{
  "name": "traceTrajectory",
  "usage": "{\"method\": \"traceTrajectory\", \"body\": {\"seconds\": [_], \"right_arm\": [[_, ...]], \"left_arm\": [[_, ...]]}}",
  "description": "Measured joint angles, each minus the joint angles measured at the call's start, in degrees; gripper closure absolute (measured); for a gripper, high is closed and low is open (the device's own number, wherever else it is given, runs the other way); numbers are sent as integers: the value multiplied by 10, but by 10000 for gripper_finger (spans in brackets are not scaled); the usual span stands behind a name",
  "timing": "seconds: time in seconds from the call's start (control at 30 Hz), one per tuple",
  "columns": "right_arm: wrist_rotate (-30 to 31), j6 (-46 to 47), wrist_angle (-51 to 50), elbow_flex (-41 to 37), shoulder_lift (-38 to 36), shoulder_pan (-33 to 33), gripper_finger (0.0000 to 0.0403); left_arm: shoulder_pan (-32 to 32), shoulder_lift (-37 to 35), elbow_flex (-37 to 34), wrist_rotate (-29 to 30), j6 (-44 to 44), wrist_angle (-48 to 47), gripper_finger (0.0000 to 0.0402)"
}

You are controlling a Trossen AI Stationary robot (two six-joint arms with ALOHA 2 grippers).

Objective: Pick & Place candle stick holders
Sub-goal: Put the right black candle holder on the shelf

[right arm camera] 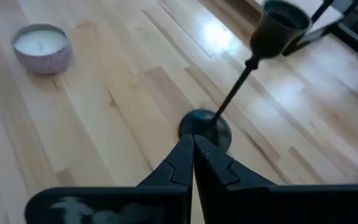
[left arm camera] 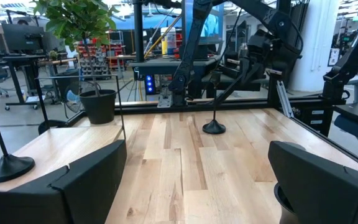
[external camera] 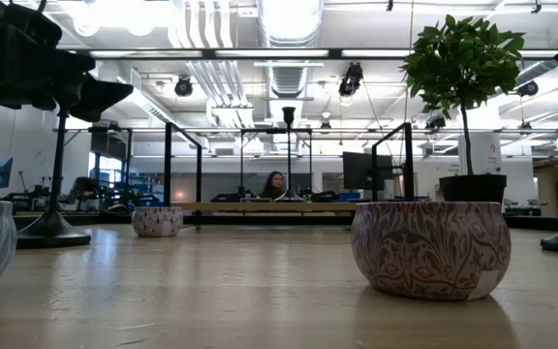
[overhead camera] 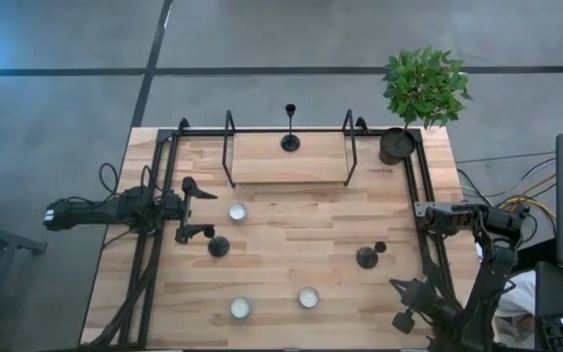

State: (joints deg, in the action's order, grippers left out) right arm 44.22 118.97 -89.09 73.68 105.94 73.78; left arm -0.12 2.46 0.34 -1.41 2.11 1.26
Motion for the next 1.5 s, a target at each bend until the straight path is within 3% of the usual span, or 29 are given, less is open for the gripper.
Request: {"method": "traceTrajectory", "body": {"seconds": [0.33, 0.67, 0.87, 1.5], "right_arm": [[-8, -10, 58, -58, -53, -2, 385], [-5, -21, 127, -165, -110, -2, 278], [12, -26, 143, -194, -112, -8, 237], [56, -36, 181, -234, -116, -73, 229]], "left_arm": [[0, 0, 0, 0, 0, 0, 3], [-1, 0, 0, 0, 0, 0, 3], [-1, 0, 0, 0, 0, 0, 3], [0, 0, 0, 0, 0, 0, 3]]}}
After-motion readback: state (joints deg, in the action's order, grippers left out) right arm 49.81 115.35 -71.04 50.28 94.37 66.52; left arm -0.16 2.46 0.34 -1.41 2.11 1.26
